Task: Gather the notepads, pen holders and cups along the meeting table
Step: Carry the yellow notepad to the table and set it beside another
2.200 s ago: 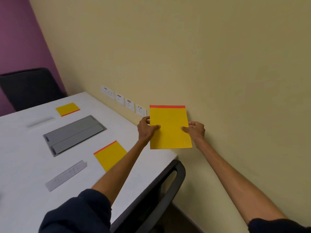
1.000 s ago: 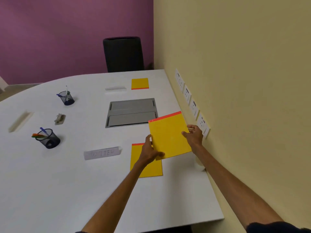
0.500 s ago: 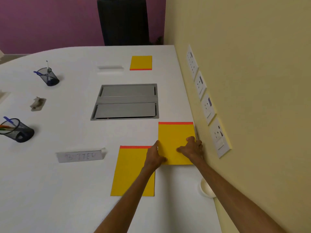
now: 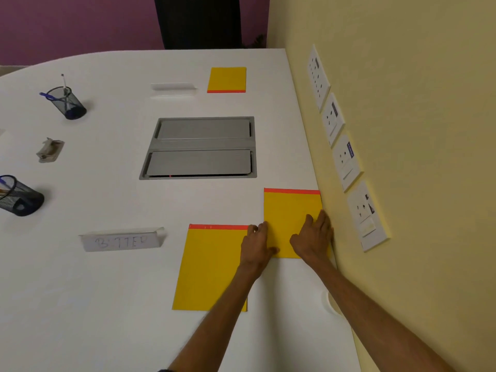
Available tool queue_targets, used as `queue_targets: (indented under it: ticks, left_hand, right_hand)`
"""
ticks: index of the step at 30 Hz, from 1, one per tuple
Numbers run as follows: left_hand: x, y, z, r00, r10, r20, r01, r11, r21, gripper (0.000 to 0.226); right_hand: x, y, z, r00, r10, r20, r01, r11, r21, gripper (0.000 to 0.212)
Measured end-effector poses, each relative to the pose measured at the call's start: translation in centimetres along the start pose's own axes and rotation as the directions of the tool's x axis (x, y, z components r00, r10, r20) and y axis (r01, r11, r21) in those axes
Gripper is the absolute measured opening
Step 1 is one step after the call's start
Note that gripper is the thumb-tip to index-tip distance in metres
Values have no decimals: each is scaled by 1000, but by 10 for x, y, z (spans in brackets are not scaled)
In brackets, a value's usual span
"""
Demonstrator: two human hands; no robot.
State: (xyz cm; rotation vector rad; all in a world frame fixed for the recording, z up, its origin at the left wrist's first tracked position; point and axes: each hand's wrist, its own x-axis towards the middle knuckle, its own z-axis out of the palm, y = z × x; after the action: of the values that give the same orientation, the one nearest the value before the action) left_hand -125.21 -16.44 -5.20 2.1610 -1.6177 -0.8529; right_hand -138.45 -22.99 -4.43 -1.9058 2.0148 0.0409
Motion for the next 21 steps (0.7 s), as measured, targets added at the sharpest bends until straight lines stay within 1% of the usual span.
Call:
queue_targets:
  ticks: [2,4,6,7,15,16,18,19,21]
  left_hand:
    - [0,1,2,1000,26,1,-26,998,52,76]
    - [-1,2,6,1000,29,10,-29,996,84,75]
    - [-1,1,10,999,37,20,-39,993,108,75]
    - [-1,0,11,999,43,26,-46,992,120,75]
    - [-3,-1,9,992,64,106,-88,968,233,71]
    - [-6,-2,7,994,73,85,-91,968,235,68]
    - [-14,-5,1,997,70,-9,-67,977,204,57]
    - [-18,-7,-4,997,56,-61,-45,983,176,51]
    - [-25,-15,-15,988,29,-152,-7,989,148,43]
  right_hand:
    - [-2,1,4,997,-74,-34,73,997,-33,72]
    - [-4,2,9,993,-116,4,116,993,-31,69]
    - [-5,5,12,990,-118,81,115,993,34,67]
    - [-5,7,13,987,-125,97,120,991,50,67]
    - [-3,18,16,980,-178,87,177,984,21,70]
    - [-2,17,15,980,-174,97,174,985,15,70]
    - [-2,11,10,983,-147,108,146,989,21,67]
    - [-3,7,7,987,-135,90,133,991,34,62]
    - [-9,-3,4,991,-133,-4,133,988,82,50]
